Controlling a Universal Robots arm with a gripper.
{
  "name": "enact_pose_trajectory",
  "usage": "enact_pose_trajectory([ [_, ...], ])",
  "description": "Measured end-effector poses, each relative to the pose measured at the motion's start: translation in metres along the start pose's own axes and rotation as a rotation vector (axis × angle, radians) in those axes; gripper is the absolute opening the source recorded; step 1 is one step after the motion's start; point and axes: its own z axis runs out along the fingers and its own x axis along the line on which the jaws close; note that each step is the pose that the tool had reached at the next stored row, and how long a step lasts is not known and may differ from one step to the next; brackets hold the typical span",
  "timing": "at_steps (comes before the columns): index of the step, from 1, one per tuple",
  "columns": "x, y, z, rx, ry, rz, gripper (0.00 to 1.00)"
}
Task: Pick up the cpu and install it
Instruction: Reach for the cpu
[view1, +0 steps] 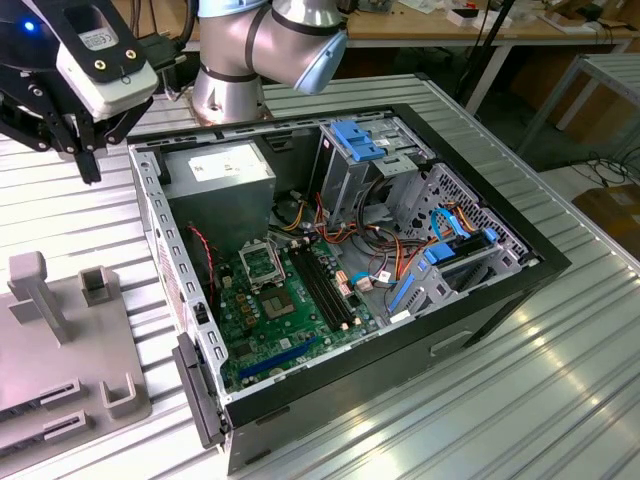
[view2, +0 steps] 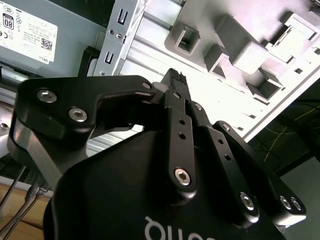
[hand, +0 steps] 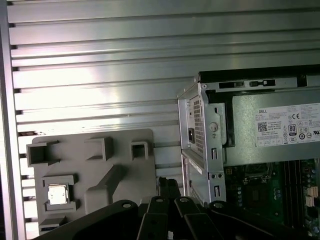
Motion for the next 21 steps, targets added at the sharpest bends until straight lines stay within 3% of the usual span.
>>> enact_pose_trajectory([
  [21, -0.0133, 0.0011, -0.0012, 0.0, -0.0001, 0.0, 0.11],
])
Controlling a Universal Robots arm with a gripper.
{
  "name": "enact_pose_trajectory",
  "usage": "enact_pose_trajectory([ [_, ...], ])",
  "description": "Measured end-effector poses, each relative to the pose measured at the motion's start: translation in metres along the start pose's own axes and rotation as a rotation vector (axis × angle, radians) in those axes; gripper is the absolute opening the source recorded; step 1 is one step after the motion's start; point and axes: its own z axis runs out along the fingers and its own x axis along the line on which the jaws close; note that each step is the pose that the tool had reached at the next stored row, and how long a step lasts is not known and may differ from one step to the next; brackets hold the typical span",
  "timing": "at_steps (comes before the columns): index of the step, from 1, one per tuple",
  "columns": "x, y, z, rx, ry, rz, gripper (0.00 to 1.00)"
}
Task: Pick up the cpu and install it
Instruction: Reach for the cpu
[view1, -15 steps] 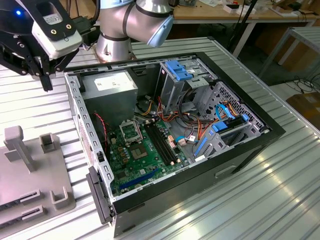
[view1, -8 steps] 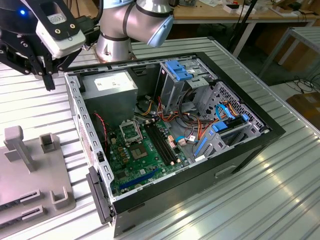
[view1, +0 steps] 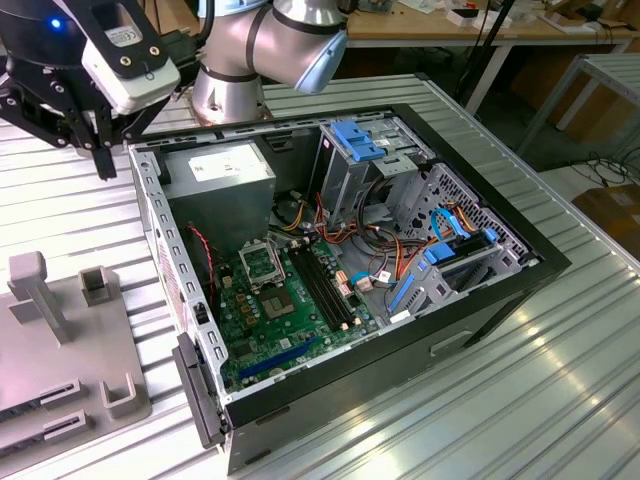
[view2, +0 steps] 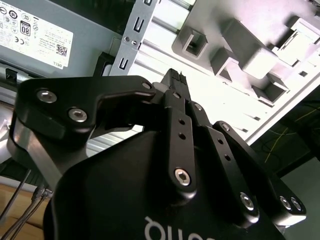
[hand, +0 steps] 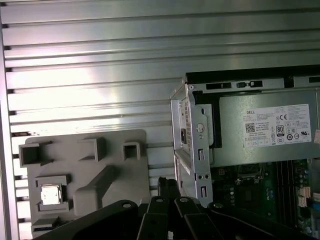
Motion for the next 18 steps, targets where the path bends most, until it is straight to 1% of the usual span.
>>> enact_pose_trajectory([
  [7, -0.0042, 0.0003, -0.0003, -0.0001, -0.0001, 0.0, 0.11],
  [8, -0.0043, 0.0005, -0.0042, 0.0002, 0.0001, 0.0, 0.11],
  [10, -0.0046, 0.001, -0.0157, 0.0, 0.0, 0.0, 0.11],
  [11, -0.0046, 0.0012, -0.0191, -0.0001, -0.0001, 0.0, 0.11],
  [12, -0.0047, 0.0012, -0.0203, -0.0002, -0.0002, 0.0, 0.11],
  [14, -0.0047, 0.0012, -0.0202, -0.0002, -0.0002, 0.0, 0.11],
  [16, -0.0091, 0.0009, -0.02, 0.0, 0.0, 0.0, 0.11],
  [18, -0.0188, 0.0003, -0.0188, -0.0001, -0.0001, 0.0, 0.11],
])
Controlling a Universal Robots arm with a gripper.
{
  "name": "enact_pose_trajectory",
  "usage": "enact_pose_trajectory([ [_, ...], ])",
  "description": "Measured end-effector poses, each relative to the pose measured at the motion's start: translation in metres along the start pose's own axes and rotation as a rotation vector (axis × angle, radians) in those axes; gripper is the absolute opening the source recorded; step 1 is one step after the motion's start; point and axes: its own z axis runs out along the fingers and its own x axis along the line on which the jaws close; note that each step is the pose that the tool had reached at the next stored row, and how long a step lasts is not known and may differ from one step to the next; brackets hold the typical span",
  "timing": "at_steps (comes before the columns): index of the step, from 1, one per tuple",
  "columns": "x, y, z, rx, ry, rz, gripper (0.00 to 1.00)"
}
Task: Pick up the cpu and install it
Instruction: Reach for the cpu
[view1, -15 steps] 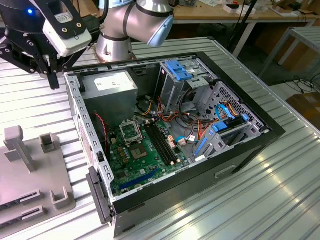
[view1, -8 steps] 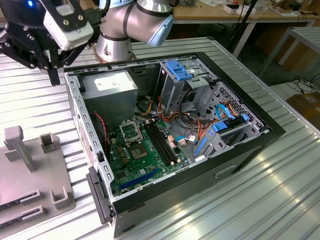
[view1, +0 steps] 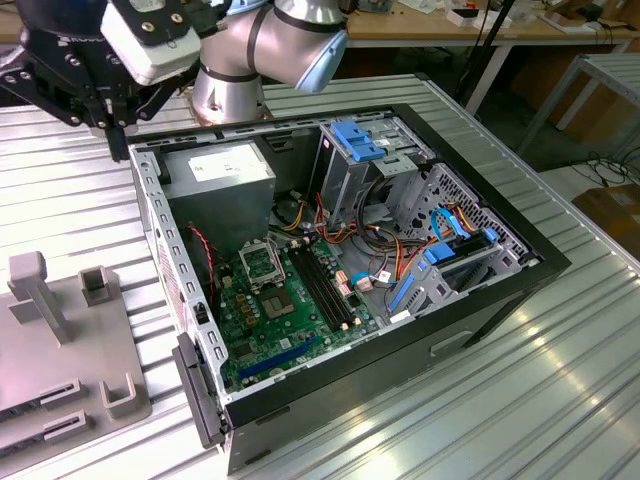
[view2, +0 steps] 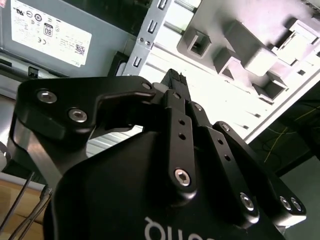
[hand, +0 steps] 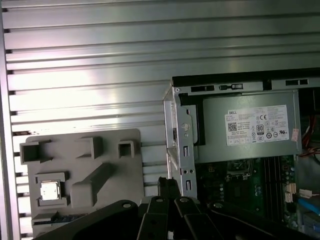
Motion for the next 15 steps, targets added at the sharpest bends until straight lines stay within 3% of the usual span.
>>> enact_pose_trajectory([
  [3, -0.0242, -0.0007, 0.0026, 0.0003, 0.0003, 0.0, 0.11],
  [4, -0.0365, -0.0007, 0.0041, 0.0003, 0.0002, 0.0, 0.11],
  [6, -0.0732, 0.0016, 0.0091, 0.0004, 0.0003, 0.0, 0.11],
  [9, -0.1067, 0.0063, 0.0146, 0.0002, 0.0001, 0.0, 0.11],
  [11, -0.1227, 0.0094, 0.0174, 0.0001, 0.0001, 0.0, 0.11],
  [13, -0.1286, 0.0108, 0.0186, -0.0001, 0.0, 0.0, 0.11],
  [15, -0.1296, 0.011, 0.0187, 0.0001, 0.0001, 0.0, 0.11],
])
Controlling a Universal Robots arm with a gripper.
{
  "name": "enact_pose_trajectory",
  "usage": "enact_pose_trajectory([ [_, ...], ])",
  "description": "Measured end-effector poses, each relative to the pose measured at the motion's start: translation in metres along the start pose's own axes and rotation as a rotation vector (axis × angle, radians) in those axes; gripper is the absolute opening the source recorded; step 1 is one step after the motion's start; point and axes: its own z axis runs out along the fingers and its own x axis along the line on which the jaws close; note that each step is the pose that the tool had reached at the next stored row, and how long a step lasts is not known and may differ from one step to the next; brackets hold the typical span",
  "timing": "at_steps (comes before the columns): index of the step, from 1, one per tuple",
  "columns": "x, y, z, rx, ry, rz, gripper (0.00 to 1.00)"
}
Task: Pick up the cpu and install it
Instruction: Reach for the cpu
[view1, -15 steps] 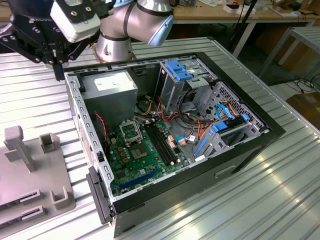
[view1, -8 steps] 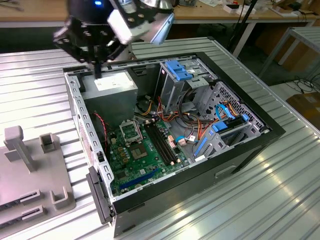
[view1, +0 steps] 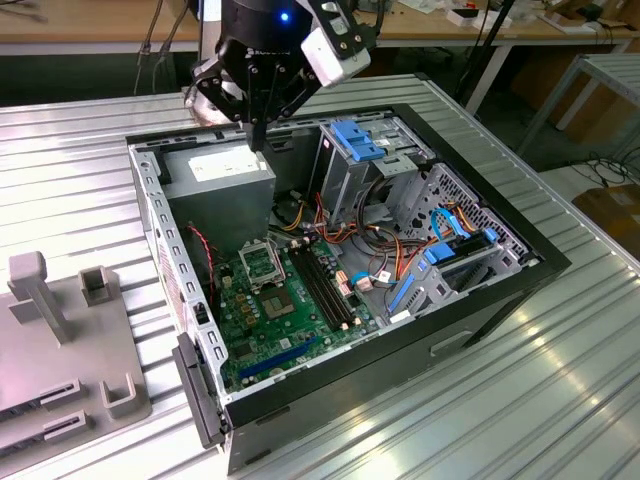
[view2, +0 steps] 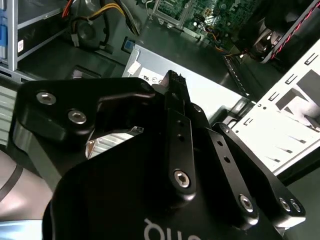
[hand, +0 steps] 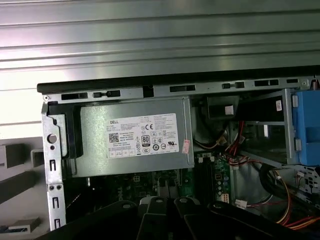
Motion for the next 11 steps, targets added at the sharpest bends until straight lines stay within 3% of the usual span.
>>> enact_pose_trajectory([
  [11, 0.0, 0.0, 0.0, 0.0, 0.0, 0.0, 0.11],
])
